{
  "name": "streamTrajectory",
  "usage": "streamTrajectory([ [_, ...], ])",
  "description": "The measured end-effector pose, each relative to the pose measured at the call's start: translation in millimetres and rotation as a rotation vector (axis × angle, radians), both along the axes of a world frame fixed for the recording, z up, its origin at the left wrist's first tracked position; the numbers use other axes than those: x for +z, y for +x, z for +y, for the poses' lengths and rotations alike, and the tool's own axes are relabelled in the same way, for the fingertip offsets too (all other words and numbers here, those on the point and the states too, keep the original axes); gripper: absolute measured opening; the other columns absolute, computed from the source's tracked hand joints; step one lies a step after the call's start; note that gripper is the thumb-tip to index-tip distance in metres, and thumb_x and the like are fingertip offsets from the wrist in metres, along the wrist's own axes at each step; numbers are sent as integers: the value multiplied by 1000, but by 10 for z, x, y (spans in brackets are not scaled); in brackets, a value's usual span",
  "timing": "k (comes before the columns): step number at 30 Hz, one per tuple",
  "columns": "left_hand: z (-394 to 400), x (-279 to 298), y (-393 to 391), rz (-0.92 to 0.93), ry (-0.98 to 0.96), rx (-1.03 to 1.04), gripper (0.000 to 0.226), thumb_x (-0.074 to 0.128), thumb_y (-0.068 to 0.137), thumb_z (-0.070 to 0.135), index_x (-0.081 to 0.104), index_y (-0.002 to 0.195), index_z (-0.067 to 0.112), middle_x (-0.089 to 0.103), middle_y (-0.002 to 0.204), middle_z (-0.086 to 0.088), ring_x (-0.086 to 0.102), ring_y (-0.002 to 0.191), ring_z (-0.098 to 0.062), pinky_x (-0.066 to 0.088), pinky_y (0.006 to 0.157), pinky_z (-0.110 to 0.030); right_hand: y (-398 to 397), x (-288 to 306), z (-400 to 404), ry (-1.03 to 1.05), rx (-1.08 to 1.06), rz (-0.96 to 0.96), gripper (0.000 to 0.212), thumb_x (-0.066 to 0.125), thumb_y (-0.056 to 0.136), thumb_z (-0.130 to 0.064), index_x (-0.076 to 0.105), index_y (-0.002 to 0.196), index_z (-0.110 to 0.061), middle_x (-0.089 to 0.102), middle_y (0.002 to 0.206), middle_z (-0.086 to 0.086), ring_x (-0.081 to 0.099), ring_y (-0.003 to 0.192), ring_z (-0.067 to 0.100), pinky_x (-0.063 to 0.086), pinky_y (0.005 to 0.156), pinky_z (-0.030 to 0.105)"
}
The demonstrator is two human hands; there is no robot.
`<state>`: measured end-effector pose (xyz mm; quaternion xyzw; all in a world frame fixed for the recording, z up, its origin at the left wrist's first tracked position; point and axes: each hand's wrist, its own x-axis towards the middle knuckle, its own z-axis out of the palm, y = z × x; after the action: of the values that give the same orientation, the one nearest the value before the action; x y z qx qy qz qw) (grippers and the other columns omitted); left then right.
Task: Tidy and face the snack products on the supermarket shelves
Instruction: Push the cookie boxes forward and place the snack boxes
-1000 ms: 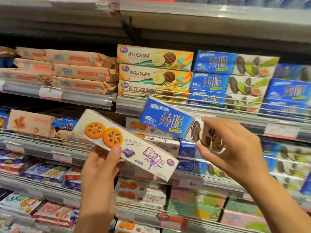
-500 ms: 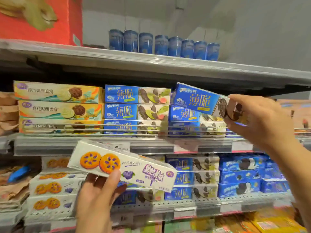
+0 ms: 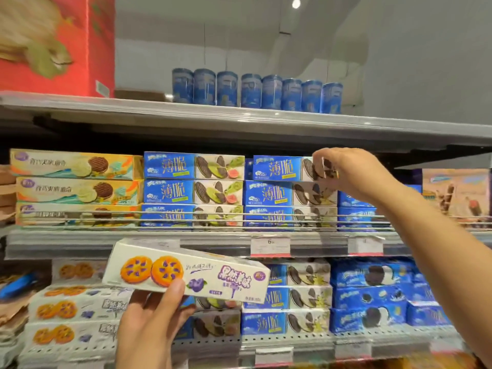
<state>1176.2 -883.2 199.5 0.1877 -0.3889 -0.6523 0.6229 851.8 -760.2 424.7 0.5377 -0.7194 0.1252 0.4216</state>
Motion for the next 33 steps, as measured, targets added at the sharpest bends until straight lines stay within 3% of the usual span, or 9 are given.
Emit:
streamTrajectory([
  [6,-42,-52,110,11,-9,34,36,76,75,13,68,109,21,77,104,-7,75,91,-30,61,58,-29,-121,24,-224,-16,61,-110,20,71,90,-38,59,105,-38,73,105,-5,57,80,18,44,66,32],
  [11,-122,-72,171,-3,-29,17,45,79,63,21,69,106,24,78,101,-6,77,85,-25,60,57,-29,-99,-37,-294,-66,78,-202,19,65,96,-31,56,110,-40,71,109,-4,63,86,18,57,69,35],
  [13,-145,-75,191,-2,-45,13,48,80,62,22,68,108,23,78,101,-7,77,83,-25,59,56,-27,-74,-59,-295,-70,95,-258,30,67,95,-22,57,117,-39,71,113,-2,65,96,21,59,82,42],
  [17,-172,-80,237,-2,-93,6,60,85,58,28,66,115,23,77,105,-9,76,91,-27,59,59,-28,52,-163,-223,-223,117,-224,41,61,96,-12,58,136,-22,71,121,5,64,114,28,37,114,55],
  [21,-243,-117,315,24,-94,-5,63,85,58,31,65,118,24,76,110,-9,75,97,-30,60,63,-28,508,-743,-94,-602,281,-272,27,62,94,-10,68,120,-13,72,113,4,65,105,25,51,90,39],
  [25,-312,-158,388,20,-95,-25,53,83,64,29,66,114,21,76,108,-10,75,96,-29,61,66,-28,1190,-1811,-146,-604,502,-637,13,66,96,-21,71,101,-32,74,96,-15,70,90,5,52,80,14],
  [28,-353,-203,455,4,-92,-36,50,80,68,27,66,115,14,76,106,-12,74,96,-30,61,66,-27,1640,-2408,-340,-484,690,-1107,23,73,84,-38,71,106,-35,76,107,-9,71,98,11,57,85,26],
  [31,-368,-260,545,-13,-98,-60,48,78,72,27,65,117,15,76,108,-11,74,98,-28,60,68,-27,1972,-2616,-538,-451,832,-1378,34,84,80,-33,71,111,-32,75,113,-2,72,101,17,59,88,42],
  [33,-373,-313,617,-30,-94,-63,51,78,72,30,64,119,14,76,110,-10,73,101,-27,60,73,-33,2133,-2651,-621,-461,893,-1436,35,83,78,-27,71,111,-34,75,113,0,72,99,15,60,83,34],
])
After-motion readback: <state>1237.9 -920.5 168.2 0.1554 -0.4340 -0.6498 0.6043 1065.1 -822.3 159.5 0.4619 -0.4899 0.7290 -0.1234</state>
